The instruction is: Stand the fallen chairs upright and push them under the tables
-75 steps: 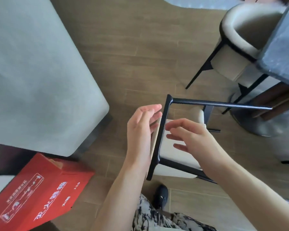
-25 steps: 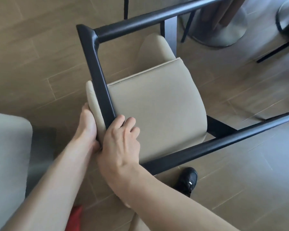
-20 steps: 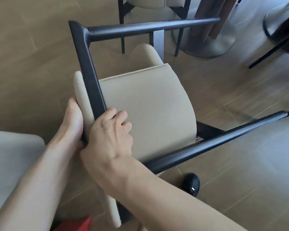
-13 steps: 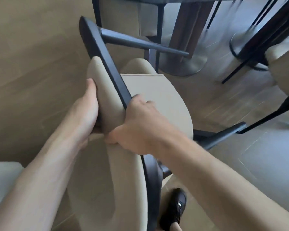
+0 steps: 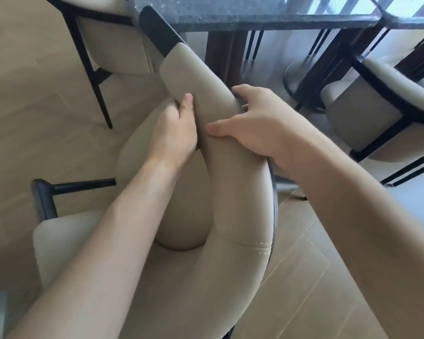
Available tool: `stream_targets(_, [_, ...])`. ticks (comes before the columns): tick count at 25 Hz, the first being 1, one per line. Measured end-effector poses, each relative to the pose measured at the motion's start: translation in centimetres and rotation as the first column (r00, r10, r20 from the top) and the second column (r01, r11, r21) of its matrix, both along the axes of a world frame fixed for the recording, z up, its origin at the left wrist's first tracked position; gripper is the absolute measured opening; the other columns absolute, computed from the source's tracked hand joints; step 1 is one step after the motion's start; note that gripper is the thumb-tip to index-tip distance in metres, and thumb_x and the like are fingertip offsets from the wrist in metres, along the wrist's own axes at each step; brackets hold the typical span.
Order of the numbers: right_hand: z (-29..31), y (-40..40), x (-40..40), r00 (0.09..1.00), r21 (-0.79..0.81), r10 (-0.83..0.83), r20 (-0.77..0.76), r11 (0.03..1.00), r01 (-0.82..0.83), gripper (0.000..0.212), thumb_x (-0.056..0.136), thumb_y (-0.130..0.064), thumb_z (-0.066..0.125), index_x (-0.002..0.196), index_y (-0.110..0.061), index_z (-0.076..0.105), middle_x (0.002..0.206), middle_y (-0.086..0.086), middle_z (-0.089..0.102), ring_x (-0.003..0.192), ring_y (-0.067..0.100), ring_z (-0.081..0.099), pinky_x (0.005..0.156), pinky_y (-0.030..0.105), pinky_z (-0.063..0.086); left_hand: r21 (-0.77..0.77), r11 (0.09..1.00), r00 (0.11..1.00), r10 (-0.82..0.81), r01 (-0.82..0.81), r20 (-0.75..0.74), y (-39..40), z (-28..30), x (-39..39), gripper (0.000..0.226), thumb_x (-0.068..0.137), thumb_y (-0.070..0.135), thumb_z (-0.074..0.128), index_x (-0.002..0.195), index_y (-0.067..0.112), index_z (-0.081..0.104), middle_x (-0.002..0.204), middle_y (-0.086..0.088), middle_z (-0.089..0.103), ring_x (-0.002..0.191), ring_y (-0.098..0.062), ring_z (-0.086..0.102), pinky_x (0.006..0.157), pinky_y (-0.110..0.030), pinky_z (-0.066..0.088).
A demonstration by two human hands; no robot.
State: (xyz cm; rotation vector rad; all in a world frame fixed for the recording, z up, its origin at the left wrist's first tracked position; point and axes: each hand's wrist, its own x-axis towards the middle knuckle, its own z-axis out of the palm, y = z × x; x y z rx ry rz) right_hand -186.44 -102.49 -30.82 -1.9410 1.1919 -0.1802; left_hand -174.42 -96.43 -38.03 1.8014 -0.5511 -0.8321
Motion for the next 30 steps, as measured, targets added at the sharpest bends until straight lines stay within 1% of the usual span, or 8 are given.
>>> stream_targets(4, [-1.2, -2.9, -2.5, 0.989, -0.435, -0.106, -0.107, 0.899, 0.049, 0.055, 0.088, -0.04, 0.065, 0.137, -0.021, 0.05, 0.125, 0.006, 0.057, 0.114, 0.032, 0.055, 0.083, 0.037, 0.042, -0.172, 0.963, 0.976, -0.214, 0.206, -0.033, -2.2, -2.2, -5.5, 0.052, 0.107, 0.036, 0.035, 0.158, 0.036, 0.025, 0.144, -0.007, 0.061, 0.128, -0.037, 0.058, 0.11, -0.054, 0.044])
stream_targets(6, [-2.2, -4.1, -3.2, 0.96, -0.517, -0.167, -0.224, 0.856, 0.028, 0.068, 0.092, -0.045, 0.059, 0.15, -0.023, 0.032, 0.133, 0.011, 0.049, 0.118, 0.041, 0.052, 0.078, 0.041, 0.035, -0.117, 0.923, 0.93, -0.36, 0.366, 0.07, -1.1, -3.5, -8.7, 0.05, 0.109, 0.028, 0.037, 0.157, 0.035, 0.029, 0.141, -0.004, 0.063, 0.126, -0.027, 0.059, 0.107, -0.03, 0.043])
stream_targets(9, [-4.0, -5.3, -5.6, 0.857, -0.513, -0.268, -0.441, 0.858, 0.004, 0.111, 0.075, -0.053, 0.076, 0.156, -0.035, 0.002, 0.136, 0.015, 0.036, 0.115, 0.043, 0.049, 0.074, 0.043, 0.034, 0.047, 0.87, 0.871, -0.491, 0.492, -0.018, 3.4, -5.8, -12.6, 0.039, 0.106, 0.047, 0.035, 0.124, 0.027, 0.063, 0.123, 0.002, 0.069, 0.12, -0.022, 0.059, 0.095, -0.026, 0.041])
stream_targets(11, [-5.0, -7.1, -7.7, 0.816, -0.503, -0.322, -0.481, 0.863, 0.044, 0.119, 0.07, -0.045, 0.081, 0.154, -0.039, -0.002, 0.133, 0.018, 0.035, 0.109, 0.046, 0.051, 0.073, 0.044, 0.035, 0.226, 0.796, 0.811, -0.584, 0.562, 0.04, 6.9, -7.2, -12.7, 0.063, 0.086, 0.082, 0.03, 0.124, 0.038, 0.057, 0.118, 0.019, 0.065, 0.117, -0.01, 0.058, 0.094, -0.032, 0.044])
stream_targets(13, [-5.8, -9.7, -9.5, 0.78, -0.482, -0.378, -0.498, 0.869, 0.113, 0.119, 0.069, -0.04, 0.08, 0.153, -0.042, -0.004, 0.131, 0.02, 0.036, 0.104, 0.048, 0.054, 0.073, 0.045, 0.036, 0.428, 0.684, 0.639, -0.72, 0.59, 0.27, 9.8, -8.0, -12.2, 0.093, 0.064, 0.097, 0.039, 0.144, 0.048, 0.038, 0.132, 0.029, 0.054, 0.123, 0.0, 0.051, 0.099, -0.026, 0.041])
stream_targets(17, [-6.2, -15.6, -11.7, 0.75, -0.404, -0.424, -0.508, 0.886, 0.227, 0.115, 0.072, -0.031, 0.082, 0.152, -0.045, 0.002, 0.136, 0.021, 0.035, 0.113, 0.049, 0.053, 0.079, 0.048, 0.04, 0.442, 0.731, 0.439, -0.672, 0.52, 0.596, 8.8, -8.7, -13.3, 0.109, 0.054, 0.072, 0.072, 0.149, 0.025, 0.048, 0.134, 0.012, 0.063, 0.116, -0.015, 0.066, 0.097, -0.03, 0.049])
stream_targets(21, [-6.9, -19.7, -13.4, 0.754, -0.345, -0.41, -0.513, 0.903, 0.257, 0.108, 0.072, -0.029, 0.085, 0.15, -0.043, 0.011, 0.141, 0.023, 0.033, 0.12, 0.052, 0.048, 0.096, 0.057, 0.044, 0.437, 0.737, 0.403, -0.659, 0.516, 0.635, 4.3, -8.8, -15.1, 0.101, 0.057, 0.067, 0.072, 0.144, 0.018, 0.053, 0.121, 0.008, 0.069, 0.099, -0.02, 0.069, 0.083, -0.036, 0.056])
stream_targets(30, [-10.1, -22.3, -19.3, 0.716, -0.347, -0.498, -0.489, 0.864, 0.364, 0.103, 0.073, -0.035, 0.083, 0.148, -0.043, 0.013, 0.141, 0.026, 0.034, 0.123, 0.051, 0.046, 0.097, 0.058, 0.043, 0.475, 0.671, 0.276, -0.7, 0.57, 0.658, 1.5, -9.6, -15.0, 0.101, 0.062, 0.069, 0.066, 0.149, 0.024, 0.042, 0.119, 0.01, 0.068, 0.098, -0.022, 0.064, 0.085, -0.034, 0.05])
